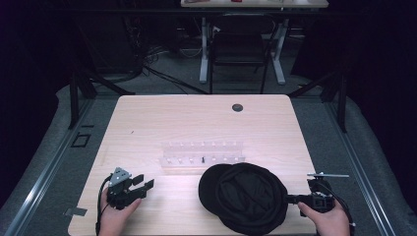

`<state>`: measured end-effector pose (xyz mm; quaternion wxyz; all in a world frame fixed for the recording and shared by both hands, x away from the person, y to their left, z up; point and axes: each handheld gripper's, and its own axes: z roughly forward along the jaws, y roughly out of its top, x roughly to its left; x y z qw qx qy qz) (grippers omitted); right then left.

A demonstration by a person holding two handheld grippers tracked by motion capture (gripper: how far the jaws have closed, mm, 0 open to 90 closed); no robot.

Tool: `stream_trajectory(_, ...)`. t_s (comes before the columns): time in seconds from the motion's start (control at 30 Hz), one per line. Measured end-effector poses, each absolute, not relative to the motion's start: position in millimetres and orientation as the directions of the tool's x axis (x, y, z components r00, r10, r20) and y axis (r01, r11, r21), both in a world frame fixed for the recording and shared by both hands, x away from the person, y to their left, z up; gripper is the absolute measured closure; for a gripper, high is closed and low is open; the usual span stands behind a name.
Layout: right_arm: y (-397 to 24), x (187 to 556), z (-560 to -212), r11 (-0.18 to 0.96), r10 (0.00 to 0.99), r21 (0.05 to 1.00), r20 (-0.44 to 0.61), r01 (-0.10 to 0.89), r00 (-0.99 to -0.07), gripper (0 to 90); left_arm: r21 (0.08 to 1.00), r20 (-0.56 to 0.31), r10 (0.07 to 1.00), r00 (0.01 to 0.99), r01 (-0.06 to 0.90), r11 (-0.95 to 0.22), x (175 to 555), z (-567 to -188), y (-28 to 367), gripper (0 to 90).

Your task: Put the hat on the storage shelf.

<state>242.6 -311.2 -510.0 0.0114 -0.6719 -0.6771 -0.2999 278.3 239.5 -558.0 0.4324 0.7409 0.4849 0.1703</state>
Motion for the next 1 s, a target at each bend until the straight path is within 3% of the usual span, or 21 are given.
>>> stream_trajectory(0.67, -310.5, 249.9, -520.6, -0.119, 0.886, 0.346, 0.461, 0.931, -0.058, 75.0, 0.804, -0.170, 0.866, 0.471, 0.574, -0.154, 278.3, -558.3, 239.6, 50.4)
stream_trajectory(1.0, -310.1, 258.1, -522.8, -0.108, 0.877, 0.279, 0.478, 0.954, -0.041, 81.5, 0.803, -0.170, 0.866, 0.470, 0.575, -0.155, 278.6, -558.3, 239.8, 50.4)
